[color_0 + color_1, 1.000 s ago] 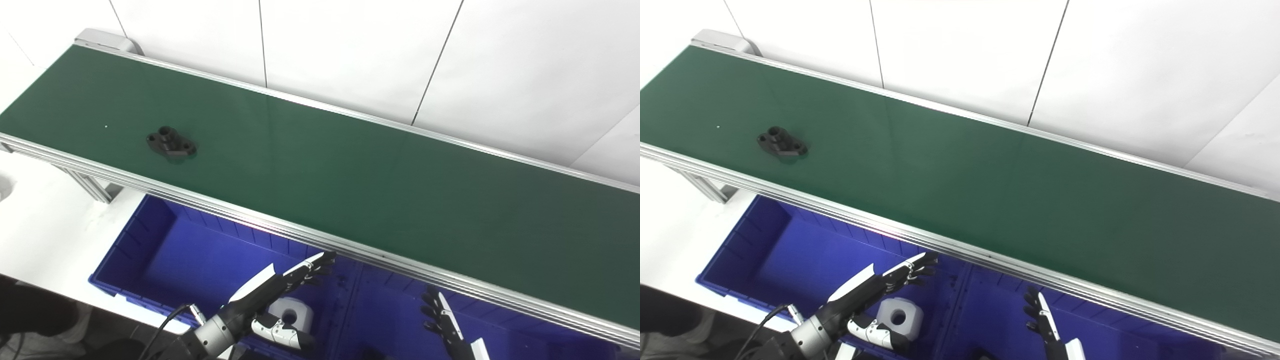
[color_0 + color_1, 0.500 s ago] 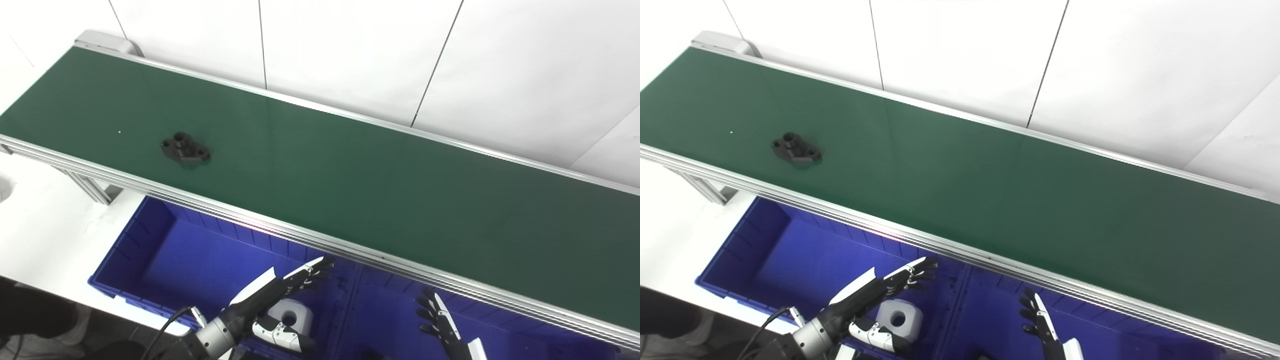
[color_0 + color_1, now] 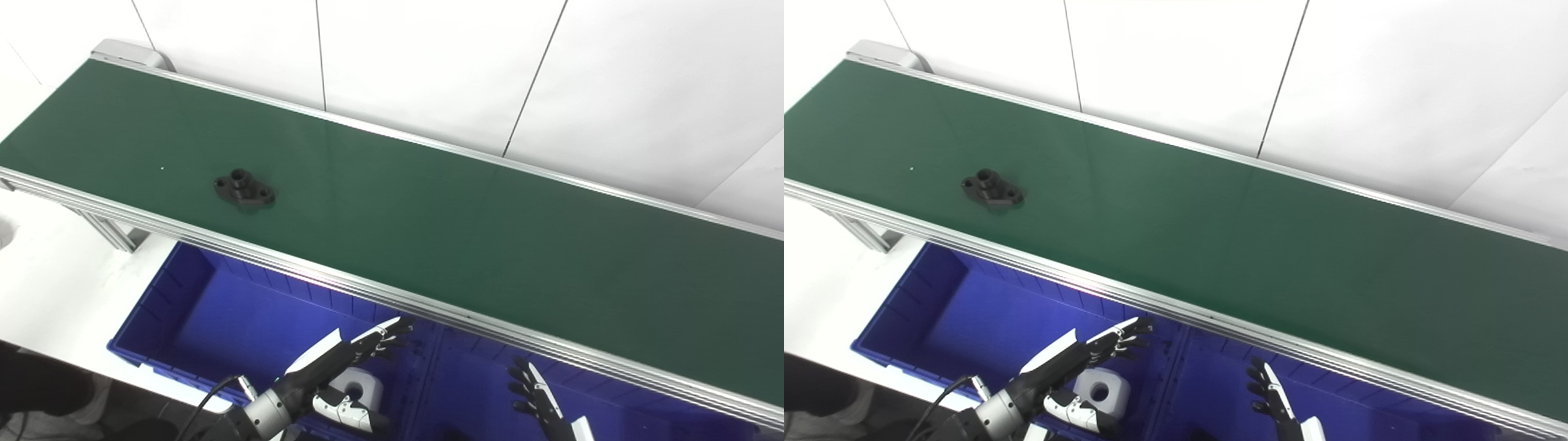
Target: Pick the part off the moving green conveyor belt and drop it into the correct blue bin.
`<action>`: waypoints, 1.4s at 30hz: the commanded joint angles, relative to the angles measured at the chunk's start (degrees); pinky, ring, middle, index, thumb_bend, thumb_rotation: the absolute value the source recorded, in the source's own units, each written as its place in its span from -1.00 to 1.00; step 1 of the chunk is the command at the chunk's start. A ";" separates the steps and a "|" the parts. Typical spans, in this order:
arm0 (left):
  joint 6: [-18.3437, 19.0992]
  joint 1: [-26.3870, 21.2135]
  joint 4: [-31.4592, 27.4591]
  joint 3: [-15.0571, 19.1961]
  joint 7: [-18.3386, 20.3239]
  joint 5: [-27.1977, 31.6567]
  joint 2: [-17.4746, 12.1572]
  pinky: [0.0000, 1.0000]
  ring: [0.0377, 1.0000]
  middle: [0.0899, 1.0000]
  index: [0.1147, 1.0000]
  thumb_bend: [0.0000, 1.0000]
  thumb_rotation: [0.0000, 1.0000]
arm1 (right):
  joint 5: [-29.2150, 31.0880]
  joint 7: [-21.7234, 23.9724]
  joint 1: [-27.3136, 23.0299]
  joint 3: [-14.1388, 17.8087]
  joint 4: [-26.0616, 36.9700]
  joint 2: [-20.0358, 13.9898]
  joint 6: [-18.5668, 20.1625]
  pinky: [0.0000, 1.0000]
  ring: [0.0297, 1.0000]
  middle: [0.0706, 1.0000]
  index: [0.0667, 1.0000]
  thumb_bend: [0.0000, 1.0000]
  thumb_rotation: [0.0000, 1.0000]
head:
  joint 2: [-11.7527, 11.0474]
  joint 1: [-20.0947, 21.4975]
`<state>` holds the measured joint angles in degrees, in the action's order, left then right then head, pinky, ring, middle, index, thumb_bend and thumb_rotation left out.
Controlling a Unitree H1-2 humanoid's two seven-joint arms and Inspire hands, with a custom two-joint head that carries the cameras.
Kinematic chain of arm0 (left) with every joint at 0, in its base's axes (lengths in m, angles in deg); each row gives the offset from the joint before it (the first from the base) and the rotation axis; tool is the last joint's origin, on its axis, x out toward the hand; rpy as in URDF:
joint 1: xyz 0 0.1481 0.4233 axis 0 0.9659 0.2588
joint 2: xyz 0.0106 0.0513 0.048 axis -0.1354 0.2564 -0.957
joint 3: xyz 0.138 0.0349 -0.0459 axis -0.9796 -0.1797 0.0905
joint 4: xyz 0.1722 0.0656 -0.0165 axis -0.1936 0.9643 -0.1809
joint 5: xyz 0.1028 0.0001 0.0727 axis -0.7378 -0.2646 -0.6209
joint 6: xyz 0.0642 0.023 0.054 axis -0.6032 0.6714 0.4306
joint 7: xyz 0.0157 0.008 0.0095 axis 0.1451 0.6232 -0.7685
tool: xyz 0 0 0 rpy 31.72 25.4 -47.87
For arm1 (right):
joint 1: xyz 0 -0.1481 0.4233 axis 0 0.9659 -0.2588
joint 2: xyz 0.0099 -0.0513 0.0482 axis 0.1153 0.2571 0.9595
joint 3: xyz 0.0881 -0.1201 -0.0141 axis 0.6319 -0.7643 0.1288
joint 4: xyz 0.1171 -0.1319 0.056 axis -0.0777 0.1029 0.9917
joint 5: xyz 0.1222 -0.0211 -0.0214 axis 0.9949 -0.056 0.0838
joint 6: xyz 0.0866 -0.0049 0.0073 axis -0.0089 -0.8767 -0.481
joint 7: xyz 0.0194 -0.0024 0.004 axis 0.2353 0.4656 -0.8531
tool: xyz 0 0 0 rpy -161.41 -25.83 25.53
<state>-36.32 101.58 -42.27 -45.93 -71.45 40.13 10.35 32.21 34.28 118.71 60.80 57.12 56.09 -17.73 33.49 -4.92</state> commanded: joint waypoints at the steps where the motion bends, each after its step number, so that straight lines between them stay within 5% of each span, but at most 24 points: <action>1: -2.40 -0.59 -0.38 -0.18 -1.26 -0.42 -0.67 0.62 0.77 0.89 0.91 0.60 0.13 | -0.13 -0.78 -0.11 -0.04 0.46 0.01 -2.90 0.54 0.69 0.76 0.86 0.49 -0.59 | -0.49 -0.02; 22: -2.43 -0.97 0.31 -1.33 -2.26 1.23 -0.99 0.61 0.77 0.88 0.89 0.58 0.08 | 2.98 -2.41 -0.26 0.50 -1.16 0.36 -8.14 0.50 0.68 0.77 0.85 0.48 -0.57 | -0.41 1.20; 30: -2.42 -0.85 -0.44 -1.26 -2.17 1.80 -1.97 0.63 0.78 0.89 0.90 0.61 0.09 | 3.16 -4.39 -0.09 1.06 1.41 1.47 -12.54 0.57 0.70 0.75 0.81 0.47 -0.61 | 1.45 7.01; 42: -2.42 -1.28 -1.24 0.03 -2.14 1.33 -2.98 0.63 0.79 0.92 0.95 0.66 0.20 | 0.96 -2.53 -5.59 3.98 9.63 4.05 -6.97 0.48 0.62 0.68 0.79 0.57 -0.29 | 4.87 14.35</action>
<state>-36.40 101.03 -41.92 -46.38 -73.36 41.16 8.16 33.25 31.33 113.75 64.58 64.43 59.53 -25.40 38.06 8.17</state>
